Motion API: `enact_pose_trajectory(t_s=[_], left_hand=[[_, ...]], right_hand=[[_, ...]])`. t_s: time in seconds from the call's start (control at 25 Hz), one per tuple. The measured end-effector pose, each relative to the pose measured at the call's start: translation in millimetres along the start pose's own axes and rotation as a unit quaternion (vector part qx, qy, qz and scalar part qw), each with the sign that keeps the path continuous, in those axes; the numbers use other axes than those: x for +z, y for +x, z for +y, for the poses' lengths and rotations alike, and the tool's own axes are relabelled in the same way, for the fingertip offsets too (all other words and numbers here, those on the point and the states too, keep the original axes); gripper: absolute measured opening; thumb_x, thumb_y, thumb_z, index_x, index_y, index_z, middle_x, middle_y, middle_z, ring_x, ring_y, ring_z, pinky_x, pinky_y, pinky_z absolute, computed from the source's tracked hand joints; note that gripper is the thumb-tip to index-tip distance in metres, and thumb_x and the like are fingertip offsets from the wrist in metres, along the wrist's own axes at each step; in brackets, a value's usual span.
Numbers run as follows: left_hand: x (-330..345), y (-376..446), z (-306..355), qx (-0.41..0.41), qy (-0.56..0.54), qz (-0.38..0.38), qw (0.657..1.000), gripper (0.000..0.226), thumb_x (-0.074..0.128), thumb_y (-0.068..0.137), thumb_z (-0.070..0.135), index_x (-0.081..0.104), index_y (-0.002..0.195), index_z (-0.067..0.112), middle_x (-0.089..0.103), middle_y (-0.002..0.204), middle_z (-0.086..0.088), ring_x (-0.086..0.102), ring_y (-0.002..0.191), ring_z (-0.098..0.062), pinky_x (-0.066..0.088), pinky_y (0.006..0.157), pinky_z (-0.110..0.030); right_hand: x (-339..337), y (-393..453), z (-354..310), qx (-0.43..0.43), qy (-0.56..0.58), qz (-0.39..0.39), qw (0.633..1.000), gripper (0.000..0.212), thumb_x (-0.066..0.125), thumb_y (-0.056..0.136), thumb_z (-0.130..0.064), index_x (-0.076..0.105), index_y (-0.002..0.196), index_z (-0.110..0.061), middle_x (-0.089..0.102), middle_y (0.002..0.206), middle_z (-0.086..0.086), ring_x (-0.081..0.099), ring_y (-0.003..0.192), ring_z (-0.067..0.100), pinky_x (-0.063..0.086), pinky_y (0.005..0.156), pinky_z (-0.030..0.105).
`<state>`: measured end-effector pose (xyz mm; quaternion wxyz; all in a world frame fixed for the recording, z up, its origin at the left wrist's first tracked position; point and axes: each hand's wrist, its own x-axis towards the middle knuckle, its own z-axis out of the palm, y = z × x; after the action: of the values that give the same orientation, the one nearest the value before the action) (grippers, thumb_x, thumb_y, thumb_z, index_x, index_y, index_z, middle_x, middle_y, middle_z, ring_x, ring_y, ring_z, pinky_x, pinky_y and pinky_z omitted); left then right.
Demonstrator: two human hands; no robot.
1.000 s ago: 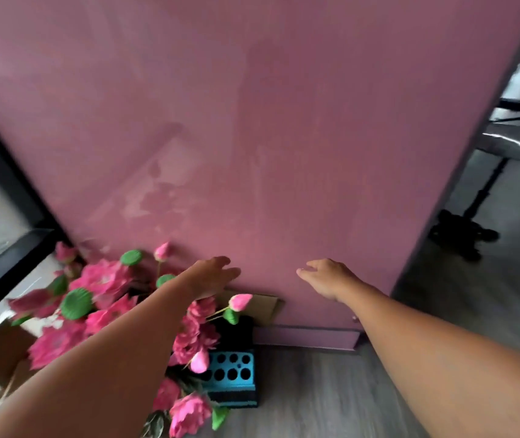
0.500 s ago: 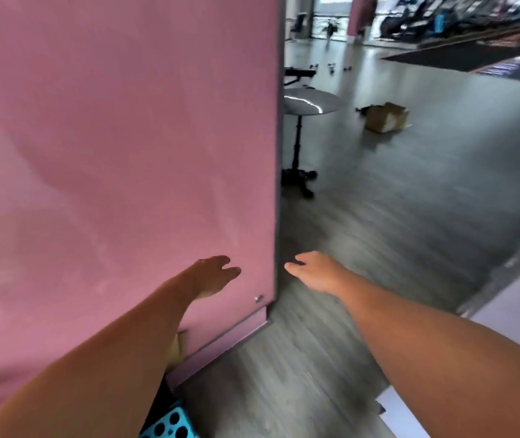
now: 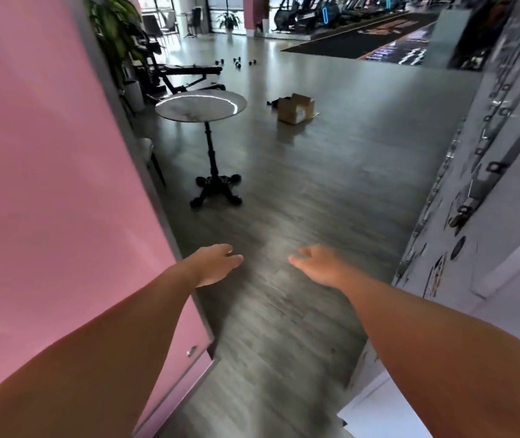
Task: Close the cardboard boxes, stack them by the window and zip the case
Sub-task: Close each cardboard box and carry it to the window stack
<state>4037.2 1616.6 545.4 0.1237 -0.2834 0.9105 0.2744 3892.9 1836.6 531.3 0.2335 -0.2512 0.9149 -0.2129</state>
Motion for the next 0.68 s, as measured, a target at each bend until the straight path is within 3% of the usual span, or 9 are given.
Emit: enact_pose_trajectory(t_s=[0.16,0.32,0.56,0.68], left_hand=[[-12.7,77.3,31.0,0.023,0.004,-0.023,0.999,0.067,0.046,0.093,0.062,0.04,0.15,0.027,0.042,0.155,0.001,0.04,0.14,-0.023,0.031,0.109,-0.035],[-29.4,168.7,59.1,0.054,0.0,-0.037,0.998,0.065,0.049,0.094,0.058,0.042,0.149,0.025,0.043,0.153,0.0,0.041,0.139,-0.024,0.031,0.098,-0.03],[-71.1,305.9,125.0,0.102,-0.006,-0.06,0.993,0.054,0.051,0.099,0.044,0.048,0.143,0.012,0.051,0.145,-0.012,0.047,0.133,-0.031,0.037,0.107,-0.037],[-84.5,369.8,161.5,0.128,0.018,-0.071,0.989,0.049,0.052,0.098,0.044,0.054,0.138,0.015,0.053,0.143,-0.008,0.051,0.128,-0.028,0.039,0.098,-0.029]], right_hand=[[-26.7,55.4,12.7,0.036,0.029,-0.003,0.999,0.062,0.053,0.097,-0.054,0.054,0.143,-0.012,0.052,0.149,0.011,0.049,0.136,0.028,0.038,0.107,0.031],[-53.7,126.5,20.6,0.059,0.041,0.024,0.997,0.063,0.056,0.095,-0.056,0.057,0.14,-0.012,0.054,0.147,0.011,0.051,0.135,0.027,0.04,0.11,0.033],[-128.7,236.3,30.8,0.088,0.046,0.055,0.994,0.068,0.055,0.097,-0.054,0.051,0.144,-0.005,0.051,0.149,0.014,0.048,0.138,0.027,0.037,0.113,0.034],[-163.4,285.3,47.5,0.107,0.079,0.072,0.989,0.07,0.058,0.097,-0.052,0.049,0.146,-0.004,0.05,0.15,0.014,0.047,0.138,0.028,0.036,0.114,0.035]])
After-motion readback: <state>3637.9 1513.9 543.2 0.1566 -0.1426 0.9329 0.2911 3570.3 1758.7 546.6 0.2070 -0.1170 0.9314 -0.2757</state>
